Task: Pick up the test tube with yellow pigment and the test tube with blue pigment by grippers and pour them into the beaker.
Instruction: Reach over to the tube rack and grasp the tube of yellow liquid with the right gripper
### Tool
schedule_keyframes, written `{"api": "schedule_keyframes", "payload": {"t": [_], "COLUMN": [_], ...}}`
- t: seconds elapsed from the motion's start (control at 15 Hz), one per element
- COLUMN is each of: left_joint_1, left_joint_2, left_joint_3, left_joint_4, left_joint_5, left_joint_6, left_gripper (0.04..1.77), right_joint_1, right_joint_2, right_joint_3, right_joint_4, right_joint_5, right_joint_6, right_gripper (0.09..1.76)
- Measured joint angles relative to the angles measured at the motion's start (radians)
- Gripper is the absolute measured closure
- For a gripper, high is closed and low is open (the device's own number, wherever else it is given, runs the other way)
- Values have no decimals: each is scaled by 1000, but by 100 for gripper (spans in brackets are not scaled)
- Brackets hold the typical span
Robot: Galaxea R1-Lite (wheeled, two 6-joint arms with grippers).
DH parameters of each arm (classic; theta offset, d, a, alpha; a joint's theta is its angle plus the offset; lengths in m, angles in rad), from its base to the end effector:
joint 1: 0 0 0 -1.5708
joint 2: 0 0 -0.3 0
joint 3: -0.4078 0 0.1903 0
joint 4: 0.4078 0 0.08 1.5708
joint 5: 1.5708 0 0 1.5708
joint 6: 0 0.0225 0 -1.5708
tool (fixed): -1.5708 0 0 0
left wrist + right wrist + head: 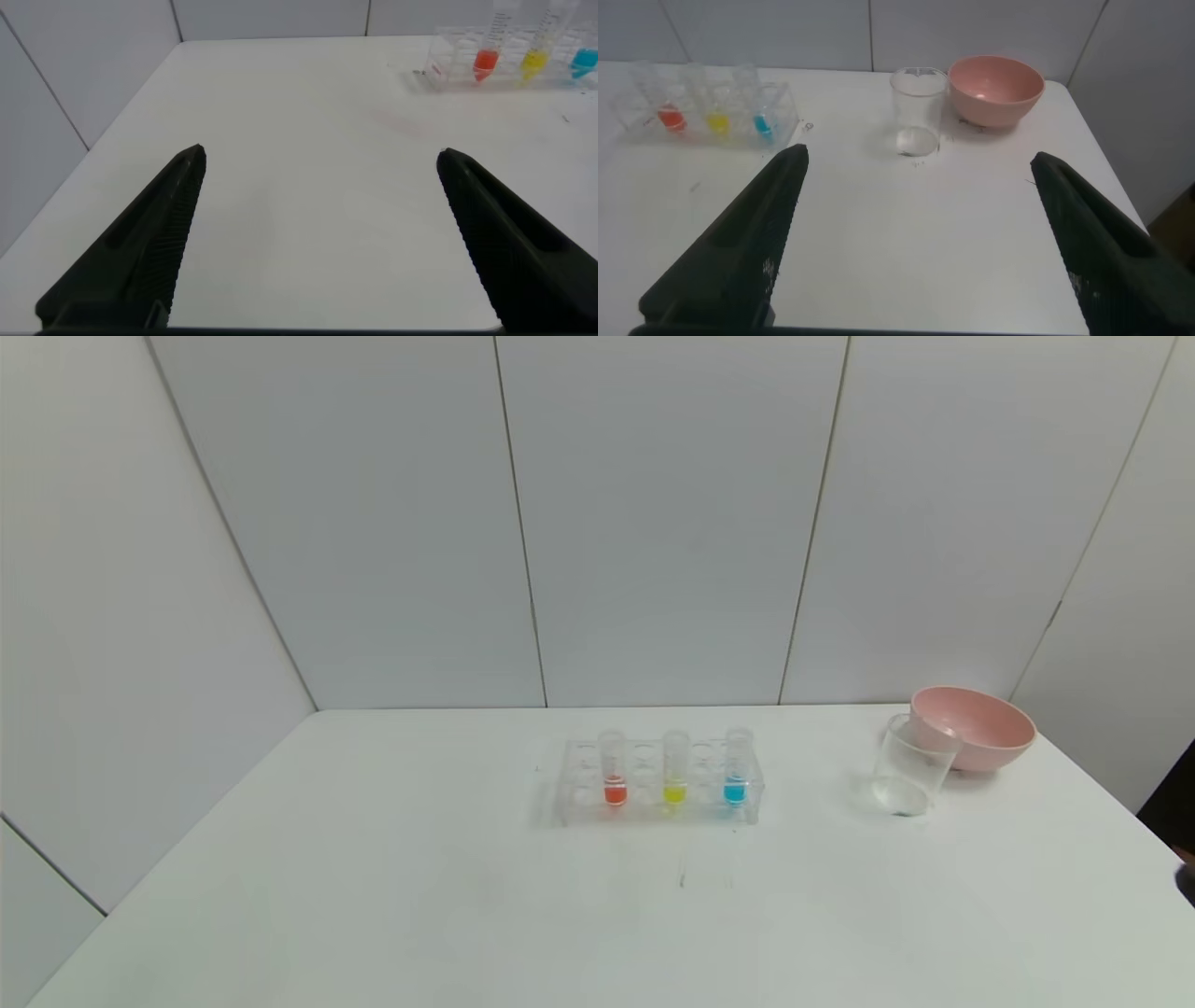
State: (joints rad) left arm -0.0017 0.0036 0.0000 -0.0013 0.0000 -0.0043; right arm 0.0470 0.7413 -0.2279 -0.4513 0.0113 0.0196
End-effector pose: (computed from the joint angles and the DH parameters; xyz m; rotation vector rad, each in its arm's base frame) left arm -0.0225 0.0000 0.0757 -0.0043 0.0023 -0.0017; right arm 0.0702 0.0036 0.1762 0.0185 0.0627 0.0577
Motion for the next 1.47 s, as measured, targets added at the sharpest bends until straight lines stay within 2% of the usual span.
{"api": "schedule_keyframes", "payload": {"t": [0.13, 0.2, 0.4, 0.67, 0.8, 0.93, 1.13, 1.47], "left_joint_1": [0, 0, 0, 0, 0, 0, 0, 0], "left_joint_2": [0, 0, 0, 0, 0, 0, 0, 0], "left_joint_3": [0, 0, 0, 0, 0, 0, 0, 0], "left_joint_4": [0, 0, 0, 0, 0, 0, 0, 0], "left_joint_5": [0, 0, 0, 0, 0, 0, 0, 0], "left_joint_6": [0, 0, 0, 0, 0, 0, 0, 0], "left_gripper": [5, 5, 5, 5, 5, 5, 5, 5], "right_joint_1": [54, 103, 329, 673, 773, 826, 858, 879], "right_joint_2": [170, 249, 458, 685, 787, 882, 1017, 1228], "right_joint_3": [-4, -6, -37, -167, -240, -312, -428, -597], "right_joint_4": [-146, -206, -328, -362, -365, -366, -365, -379], "right_joint_5": [-31, -77, -295, -619, -743, -789, -824, -802], "right_joint_6": [10, 14, 25, 95, 120, 140, 192, 245], "right_gripper": [14, 14, 14, 14, 14, 14, 14, 14]}}
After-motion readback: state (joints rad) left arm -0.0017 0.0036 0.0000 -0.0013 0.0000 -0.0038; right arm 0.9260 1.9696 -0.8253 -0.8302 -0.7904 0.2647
